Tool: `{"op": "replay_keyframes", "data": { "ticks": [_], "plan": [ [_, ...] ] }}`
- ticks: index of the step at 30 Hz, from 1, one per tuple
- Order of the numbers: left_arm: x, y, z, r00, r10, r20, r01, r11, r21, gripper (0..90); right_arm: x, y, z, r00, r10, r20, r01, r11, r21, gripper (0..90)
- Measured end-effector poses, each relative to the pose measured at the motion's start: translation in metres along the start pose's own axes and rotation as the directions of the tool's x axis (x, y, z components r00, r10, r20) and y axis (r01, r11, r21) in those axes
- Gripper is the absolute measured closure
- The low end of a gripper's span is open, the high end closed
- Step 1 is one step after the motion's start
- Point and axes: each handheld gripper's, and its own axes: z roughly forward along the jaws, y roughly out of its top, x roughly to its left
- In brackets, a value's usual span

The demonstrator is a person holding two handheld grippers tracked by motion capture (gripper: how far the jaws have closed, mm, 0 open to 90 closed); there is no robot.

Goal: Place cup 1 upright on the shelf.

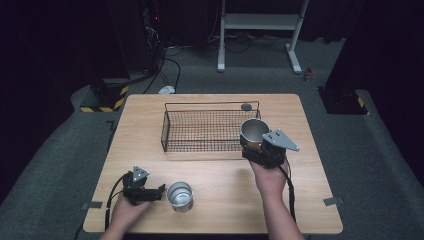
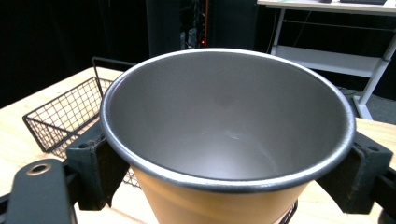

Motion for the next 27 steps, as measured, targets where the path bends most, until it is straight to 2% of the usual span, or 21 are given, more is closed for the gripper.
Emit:
{"op": "replay_keyframes", "data": {
  "ticks": [12, 27],
  "plan": [
    [0.000, 0.000, 0.000, 0.9999, 0.010, 0.002, -0.010, 0.9999, 0.000, 0.7, 0.000, 0.010, 0.009, 1.0000, 0.002, 0.000, -0.002, 1.000, -0.004, 13.8],
    [0.000, 0.000, 0.000, 0.9999, 0.009, 0.003, -0.009, 1.0000, 0.000, 0.7, 0.003, 0.023, 0.026, 0.9998, -0.018, -0.011, 0.018, 1.000, -0.014, 13.8]
  ]
}}
